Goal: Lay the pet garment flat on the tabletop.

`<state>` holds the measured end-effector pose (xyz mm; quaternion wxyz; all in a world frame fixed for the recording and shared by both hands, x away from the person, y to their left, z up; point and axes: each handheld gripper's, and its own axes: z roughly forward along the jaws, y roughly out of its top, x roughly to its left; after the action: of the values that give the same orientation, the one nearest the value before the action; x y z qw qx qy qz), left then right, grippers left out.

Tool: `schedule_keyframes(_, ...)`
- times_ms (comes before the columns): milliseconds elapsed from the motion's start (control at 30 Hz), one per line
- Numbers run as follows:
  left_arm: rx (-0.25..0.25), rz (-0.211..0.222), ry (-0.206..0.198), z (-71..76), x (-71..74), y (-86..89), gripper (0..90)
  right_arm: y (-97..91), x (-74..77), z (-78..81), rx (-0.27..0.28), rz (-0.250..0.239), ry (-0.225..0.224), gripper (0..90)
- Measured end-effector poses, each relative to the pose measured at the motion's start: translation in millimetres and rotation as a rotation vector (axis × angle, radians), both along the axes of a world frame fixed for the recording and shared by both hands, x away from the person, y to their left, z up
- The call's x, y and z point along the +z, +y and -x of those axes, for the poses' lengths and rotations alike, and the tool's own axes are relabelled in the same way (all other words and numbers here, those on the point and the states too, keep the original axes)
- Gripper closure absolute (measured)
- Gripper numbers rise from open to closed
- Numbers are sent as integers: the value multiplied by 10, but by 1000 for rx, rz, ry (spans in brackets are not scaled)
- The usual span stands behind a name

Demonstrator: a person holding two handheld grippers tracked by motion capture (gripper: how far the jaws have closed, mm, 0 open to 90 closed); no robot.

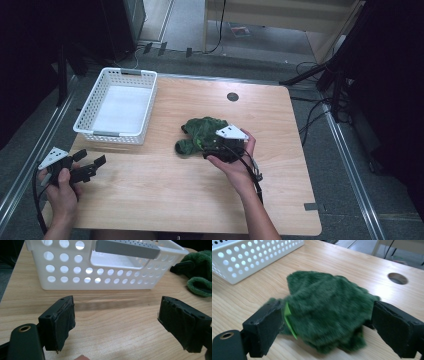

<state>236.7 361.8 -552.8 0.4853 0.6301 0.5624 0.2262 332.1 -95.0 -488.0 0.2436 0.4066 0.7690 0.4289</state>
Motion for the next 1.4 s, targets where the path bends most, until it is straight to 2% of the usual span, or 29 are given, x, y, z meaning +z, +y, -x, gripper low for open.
schedule_keyframes(167, -1, 1, 2, -4, 1, 2, 140, 169, -54, -121, -10, 20, 25, 59)
schedule_keyframes(233, -1, 3, 2, -2, 1, 3, 140, 234, -101, -200, -1, 22, 57, 28)
schedule_keyframes(267, 0, 3, 2, -3, 1, 4, 140, 309, -174, -276, -10, 58, 86, 9)
schedule_keyframes(333, -1, 4, 2, -4, 0, 4, 140, 332, -206, -303, -16, 73, 89, 7)
schedule_keyframes(367, 0, 4, 2, -4, 0, 4, 140, 388, -310, -356, -37, 115, 101, 3)
schedule_keyframes(433, 1, 5, 1, -7, -1, 4, 140, 410, -355, -370, -38, 123, 110, 7)
schedule_keyframes(500, 2, 6, 1, -10, -1, 6, 140, 449, -444, -382, -34, 156, 110, 41)
schedule_keyframes(533, 3, 6, 1, -10, -1, 7, 140, 472, -482, -378, -37, 179, 99, 76)
schedule_keyframes(567, 3, 6, 0, -9, 0, 8, 140, 497, -536, -375, -69, 214, 74, 186)
schedule_keyframes(600, 3, 6, 0, -9, 0, 8, 140, 497, -536, -375, -69, 214, 74, 186)
schedule_keyframes(633, 5, 3, -1, -6, 1, 7, 140, 500, -549, -382, -77, 218, 78, 223)
schedule_keyframes(667, 9, -9, -8, 1, 4, 1, 140, 492, -566, -391, -88, 223, 66, 374)
schedule_keyframes(700, 9, -9, -8, 1, 4, 1, 140, 492, -566, -391, -88, 223, 66, 374)
schedule_keyframes(733, 17, -26, -10, 8, 9, -11, 140, 469, -566, -394, -117, 233, 35, 626)
schedule_keyframes(767, 17, -26, -10, 8, 9, -11, 140, 469, -566, -394, -117, 233, 35, 626)
schedule_keyframes(800, 22, -31, -15, 14, 15, -22, 140, 443, -563, -400, -126, 222, 29, 697)
schedule_keyframes(833, 38, -40, -25, 31, 36, -28, 136, 367, -527, -414, -114, 146, 45, 778)
schedule_keyframes(867, 38, -40, -25, 31, 36, -28, 136, 367, -527, -414, -114, 146, 45, 778)
schedule_keyframes(900, 44, -40, -33, 47, 54, -22, 136, 308, -457, -382, -106, 121, 15, 799)
schedule_keyframes(933, 56, -25, -41, 66, 82, -19, 136, 308, -457, -382, -106, 121, 15, 799)
schedule_keyframes(967, 57, 15, -56, 85, 122, -25, 136, 279, -406, -351, -100, 107, -5, 802)
schedule_keyframes(1000, 51, 35, -73, 105, 174, -45, 135, 253, -348, -310, -96, 84, -20, 803)
schedule_keyframes(1033, 31, 36, -99, 128, 275, -135, 135, 210, -236, -219, -86, 49, -42, 803)
schedule_keyframes(1067, 31, 36, -99, 128, 275, -135, 135, 210, -236, -219, -86, 49, -42, 803)
schedule_keyframes(1100, -18, 32, -124, 125, 395, -327, 135, 167, -87, -77, -63, 13, -60, 803)
schedule_keyframes(1133, -18, 32, -124, 125, 395, -327, 135, 167, -87, -77, -63, 13, -60, 803)
schedule_keyframes(1233, -124, 35, -134, 83, 541, -656, 135, 125, 92, 140, -29, -15, -80, 801)
schedule_keyframes(1333, -224, 29, -142, 15, 677, -1013, 135, 99, 220, 354, 11, -35, -61, 796)
schedule_keyframes(1400, -292, 30, -151, -40, 744, -1243, 135, 76, 287, 555, 40, -47, -49, 792)
